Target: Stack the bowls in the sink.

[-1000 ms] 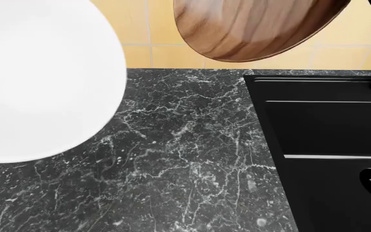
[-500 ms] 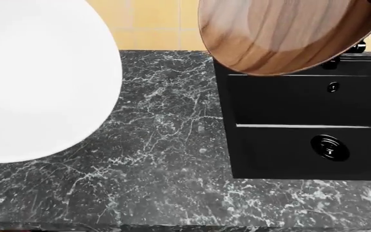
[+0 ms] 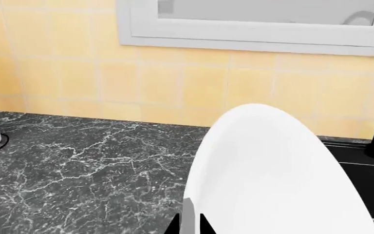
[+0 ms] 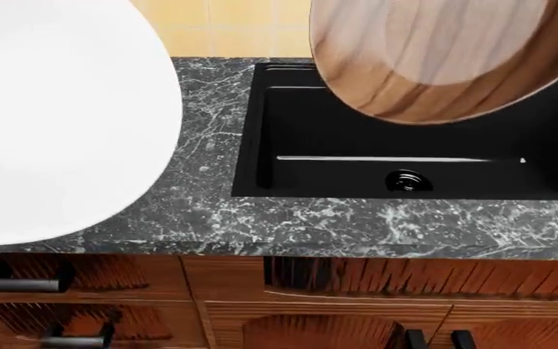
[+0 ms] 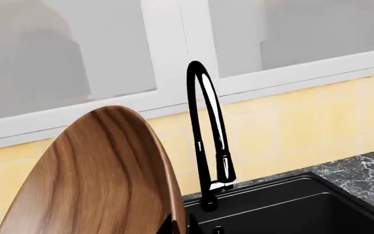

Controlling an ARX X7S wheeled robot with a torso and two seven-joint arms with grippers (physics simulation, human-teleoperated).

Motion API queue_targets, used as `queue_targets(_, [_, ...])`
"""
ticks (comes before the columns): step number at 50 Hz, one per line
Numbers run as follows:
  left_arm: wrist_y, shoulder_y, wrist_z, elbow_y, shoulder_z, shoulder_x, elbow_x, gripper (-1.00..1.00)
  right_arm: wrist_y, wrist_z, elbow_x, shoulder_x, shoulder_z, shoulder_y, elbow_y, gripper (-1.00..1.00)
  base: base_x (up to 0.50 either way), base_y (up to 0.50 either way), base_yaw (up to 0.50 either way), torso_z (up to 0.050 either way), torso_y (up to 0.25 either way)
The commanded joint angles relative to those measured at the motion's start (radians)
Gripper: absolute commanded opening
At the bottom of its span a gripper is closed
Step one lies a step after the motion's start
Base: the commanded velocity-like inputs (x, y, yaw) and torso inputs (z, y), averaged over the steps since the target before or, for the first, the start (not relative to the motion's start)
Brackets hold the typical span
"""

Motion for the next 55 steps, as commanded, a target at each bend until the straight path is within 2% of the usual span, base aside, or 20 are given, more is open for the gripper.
queue_targets(1, [-0.003,-0.013,-0.005,-0.005,-0.006,0.003,0.003,-1.0,-0.017,-0.008,-0.004,0.034,0.022,-0.018,-0.016,-1.0,-0.35,-0.51,0.0,0.0,0.0])
queue_targets(9, [-0.002,-0.012,-0.008,-0.003,-0.008,0.001,0.004,-1.0,-0.027,-0.017,0.01,0.082,0.042,-0.033,-0.034,-1.0,-0.32,-0.51,0.0,0.003,0.0])
queue_targets(21, [-0.001,-0.013,-0.018,-0.008,-0.01,0.008,0.008,-1.0,-0.087,-0.044,0.038,0.224,0.093,-0.1,-0.073,-1.0,-0.26,-0.5,0.0,0.0,0.0])
queue_targets(33, [-0.003,-0.015,-0.025,-0.016,-0.014,0.011,0.022,-1.0,-0.127,-0.058,0.041,0.32,0.115,-0.146,-0.087,-1.0,-0.19,-0.5,0.0,0.0,0.0])
queue_targets(44, [-0.001,-0.015,-0.033,-0.023,-0.019,0.0,0.036,-1.0,-0.155,-0.03,0.001,0.349,0.112,-0.176,-0.069,-1.0,-0.02,-0.5,0.0,0.0,0.0])
queue_targets(55, [0.017,-0.025,-0.062,-0.036,-0.04,-0.057,0.067,-1.0,-0.141,-0.007,-0.01,0.312,0.104,-0.168,-0.053,-1.0,0.13,-0.5,0.0,0.0,0.0])
